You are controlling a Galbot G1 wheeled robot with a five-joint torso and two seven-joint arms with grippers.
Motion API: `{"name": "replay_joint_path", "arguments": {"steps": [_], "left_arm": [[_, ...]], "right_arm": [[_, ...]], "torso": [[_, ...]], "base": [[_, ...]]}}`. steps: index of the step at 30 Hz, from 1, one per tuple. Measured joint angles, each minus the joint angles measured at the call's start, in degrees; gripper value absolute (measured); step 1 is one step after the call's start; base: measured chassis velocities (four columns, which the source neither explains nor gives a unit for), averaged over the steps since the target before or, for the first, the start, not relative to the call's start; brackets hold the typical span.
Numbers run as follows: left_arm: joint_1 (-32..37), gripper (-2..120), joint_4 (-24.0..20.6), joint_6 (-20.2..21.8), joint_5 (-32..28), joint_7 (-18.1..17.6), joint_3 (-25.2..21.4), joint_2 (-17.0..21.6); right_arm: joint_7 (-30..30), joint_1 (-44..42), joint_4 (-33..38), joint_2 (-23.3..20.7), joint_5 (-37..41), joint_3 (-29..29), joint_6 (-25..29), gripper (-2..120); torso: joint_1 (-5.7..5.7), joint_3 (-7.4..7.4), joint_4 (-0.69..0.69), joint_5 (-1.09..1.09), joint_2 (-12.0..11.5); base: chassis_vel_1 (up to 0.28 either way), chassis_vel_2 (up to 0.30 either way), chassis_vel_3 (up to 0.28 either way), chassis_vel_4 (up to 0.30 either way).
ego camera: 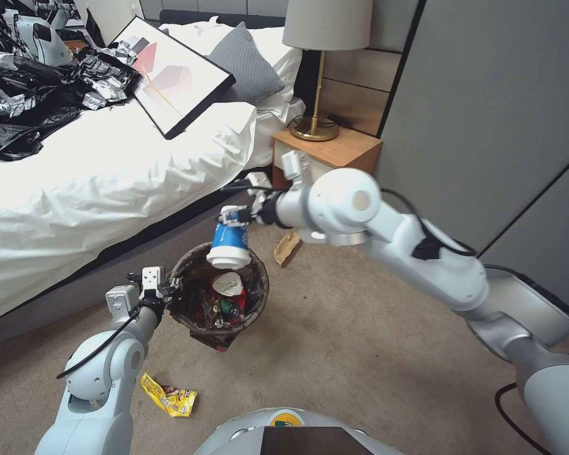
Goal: Pick up the trash bin, then pick up the garbage from the floor and place it into the trash bin.
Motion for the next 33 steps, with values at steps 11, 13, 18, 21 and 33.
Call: {"name": "replay_joint_path", "arguments": {"steps": [11,13,18,21,33], "left_arm": [[-0.1,5,-0.1,0.0,-0.3,0.1,-0.4,0.2],[-0.1,5,-0.1,0.0,-0.4,0.1,-0.4,0.2],[-0.1,5,0.0,-0.1,-0.5,0.1,-0.6,0.2],[-0.2,5,0.0,-0.1,-0.6,0.0,-0.6,0.2],[-0.3,5,0.1,-0.1,-0.7,0.1,-0.7,0.1]], "right_arm": [[-3.6,-3.2,-4.9,3.5,-9.1,-5.1,0.0,54],[-3.8,-3.4,-5.0,3.5,-9.5,-5.3,0.0,54],[-5.9,-6.5,-6.6,4.5,-13.5,-6.1,0.0,65],[-7.3,-7.8,-7.2,4.9,-16.0,-6.0,0.1,74],[-8.5,-9.3,-7.0,4.9,-18.3,-4.8,2.2,100]], "torso": [[0.00,0.00,-0.01,0.02,0.0],[0.00,0.00,-0.01,0.01,0.0],[0.00,-0.01,-0.01,0.02,0.0],[0.00,-0.01,-0.02,0.02,0.0],[0.00,0.00,-0.01,0.03,0.0]], "base": [[0.000,0.000,0.000,0.000],[0.000,0.000,0.000,0.000],[0.000,0.000,0.000,0.000],[0.000,0.000,0.000,0.000],[0.000,0.000,0.000,0.000]]}}
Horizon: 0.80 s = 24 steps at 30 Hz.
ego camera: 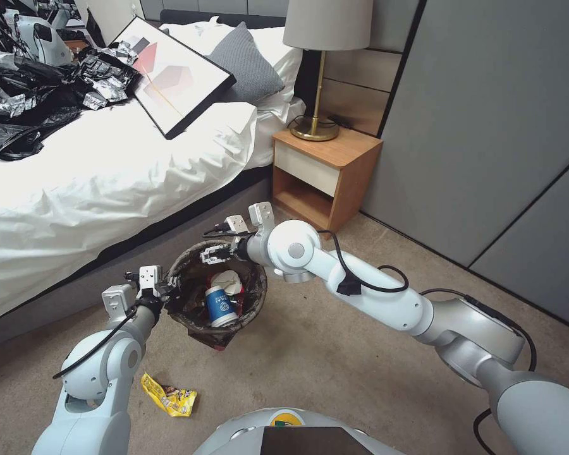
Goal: Pick up the trash bin, then pick up the garbage from the floor and place it into the trash bin.
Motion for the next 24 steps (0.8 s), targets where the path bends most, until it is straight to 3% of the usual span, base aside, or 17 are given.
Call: {"name": "replay_joint_path", "arguments": {"steps": [5,7,8,11,12,15,16,19,20,24], "left_arm": [[-0.1,5,0.0,0.0,0.0,0.0,0.0,0.0],[-0.2,5,0.0,0.0,-0.1,0.0,0.0,0.0],[-0.2,5,0.0,0.0,-0.1,0.0,0.0,0.0],[-0.3,5,0.0,0.0,-0.3,-0.2,0.1,0.2],[-0.3,5,0.0,0.0,-0.3,-0.2,0.1,0.2],[-0.4,5,-0.1,0.0,-0.5,-0.3,0.1,0.3],[-0.4,5,-0.1,0.0,-0.5,-0.3,0.1,0.3],[-0.4,5,-0.2,-0.3,-0.5,-0.4,0.2,0.4],[-0.4,5,-0.2,-0.3,-0.5,-0.4,0.2,0.4],[-0.5,5,-0.5,-0.4,-0.5,-0.6,0.4,0.2]], "right_arm": [[-1.0,0.1,2.7,-1.2,-3.7,3.5,3.1,100],[-4.5,0.0,3.7,-4.7,-15.2,7.2,6.8,100],[-4.5,0.0,3.7,-4.7,-15.2,7.2,6.8,100],[-12.0,-5.0,3.0,-11.9,-36.7,13.1,17.1,100],[-12.0,-5.0,3.0,-11.9,-36.7,13.1,17.1,100],[-17.3,-15.1,3.0,-15.7,-49.8,23.6,21.0,100],[-17.3,-15.1,3.0,-15.7,-49.8,23.6,21.0,100],[-20.6,-25.0,3.0,-15.9,-60.3,33.9,25.0,100],[-20.6,-25.0,3.0,-15.9,-60.3,33.9,25.0,100],[-24.8,-37.0,3.3,-12.1,-69.3,42.9,28.7,100]], "torso": [[0.00,0.00,0.01,0.00,0.0],[0.00,0.00,0.04,0.00,0.0],[0.00,0.00,0.04,0.00,0.0],[0.00,0.00,0.01,0.02,0.0],[0.00,0.00,0.01,0.02,0.0],[0.00,0.00,-0.03,0.05,0.0],[0.00,0.00,-0.03,0.05,0.0],[0.00,0.00,-0.02,0.01,0.0],[0.00,0.00,-0.02,0.01,0.0],[0.00,0.00,-0.02,0.01,0.0]], "base": [[0.000,0.000,0.000,0.000],[0.000,0.000,0.000,0.000],[0.000,0.000,0.000,0.000],[0.000,0.000,0.000,0.000],[0.000,0.000,0.000,0.000],[0.000,0.000,0.000,0.000],[0.000,0.000,0.000,0.000],[0.000,0.000,0.000,0.000],[0.000,0.000,0.000,0.000],[0.000,0.000,0.000,0.000]]}}
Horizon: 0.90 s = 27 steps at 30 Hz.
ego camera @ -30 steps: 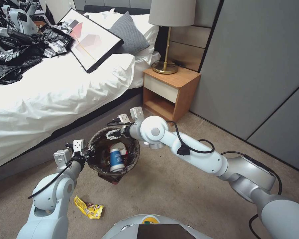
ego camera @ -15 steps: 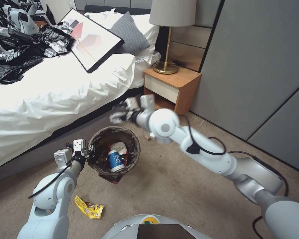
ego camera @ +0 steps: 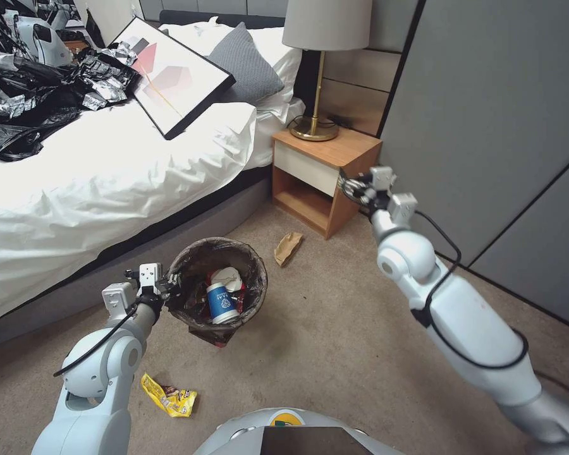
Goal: Pick up the trash bin, then pick up the garbage from the floor and place it into the trash bin.
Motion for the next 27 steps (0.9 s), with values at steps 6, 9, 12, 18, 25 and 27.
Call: {"name": "replay_joint_path", "arguments": {"steps": [6,9,12,18,25,27], "left_arm": [[0.2,5,-0.2,-0.2,-0.2,0.0,-0.4,0.4],[0.3,5,-0.3,-0.4,-0.2,-0.2,-0.5,0.4],[0.6,5,-0.2,-0.6,-0.2,-0.3,-0.5,0.3],[0.6,5,-0.2,-0.8,-0.2,-0.3,-0.4,0.1],[1.0,5,-0.3,-0.9,-0.2,-0.3,-0.4,0.0],[1.2,5,-0.7,-0.9,-0.2,-0.3,-0.4,0.1]], "right_arm": [[-4.3,-12.1,0.6,8.0,-11.1,8.2,5.6,100],[-5.7,-17.6,0.4,12.7,-17.1,11.3,9.9,100],[-6.4,-24.1,0.1,16.9,-21.6,13.8,15.8,100],[-7.2,-25.9,-1.0,18.8,-24.8,14.9,19.6,100],[-7.7,-27.3,-1.3,20.9,-26.7,15.1,21.3,100],[-7.9,-27.5,-1.6,21.8,-27.7,14.6,21.5,100]], "torso": [[0.00,0.00,0.02,-0.02,0.0],[0.00,0.00,0.03,-0.01,0.0],[0.00,0.00,0.00,-0.01,0.0],[0.00,0.00,0.01,-0.02,0.0],[0.00,0.00,0.02,-0.03,0.0],[0.00,0.00,0.03,-0.02,0.0]], "base": [[0.000,0.000,0.000,0.000],[0.000,0.000,0.000,0.000],[0.000,0.000,0.000,0.000],[0.000,0.000,0.000,0.000],[0.000,0.000,0.000,0.000],[0.000,0.000,0.000,0.000]]}}
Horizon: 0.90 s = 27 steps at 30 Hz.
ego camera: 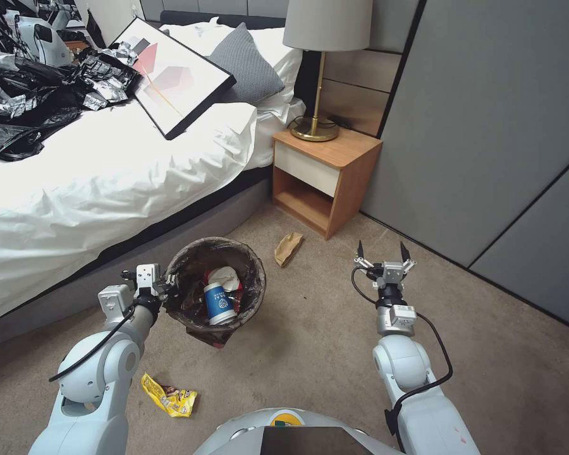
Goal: Pick up the trash bin, then pick up the garbage from the floor and place it into the trash bin.
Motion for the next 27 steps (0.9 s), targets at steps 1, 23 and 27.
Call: {"name": "replay_joint_path", "arguments": {"steps": [1,23,27], "left_arm": [[0.0,5,0.0,0.0,0.0,0.0,0.0,0.0],[0.2,5,-1.1,0.1,-0.1,-0.2,0.1,0.3],[0.2,5,-1.2,0.1,0.0,-0.2,0.2,0.2]], "right_arm": [[0.0,0.0,0.0,0.0,0.0,0.0,0.0,100],[0.3,1.0,-0.8,0.3,1.0,-1.5,-2.7,100],[0.4,1.0,-0.8,0.1,1.4,-1.5,-3.0,100]], "torso": [[0.00,0.00,0.00,0.00,0.0],[0.00,0.01,-0.01,0.01,0.0],[0.00,0.01,-0.01,0.01,0.0]], "base": [[0.000,0.000,0.000,0.000],[-0.002,0.003,0.001,-0.001],[-0.055,0.062,0.062,-0.053]]}}
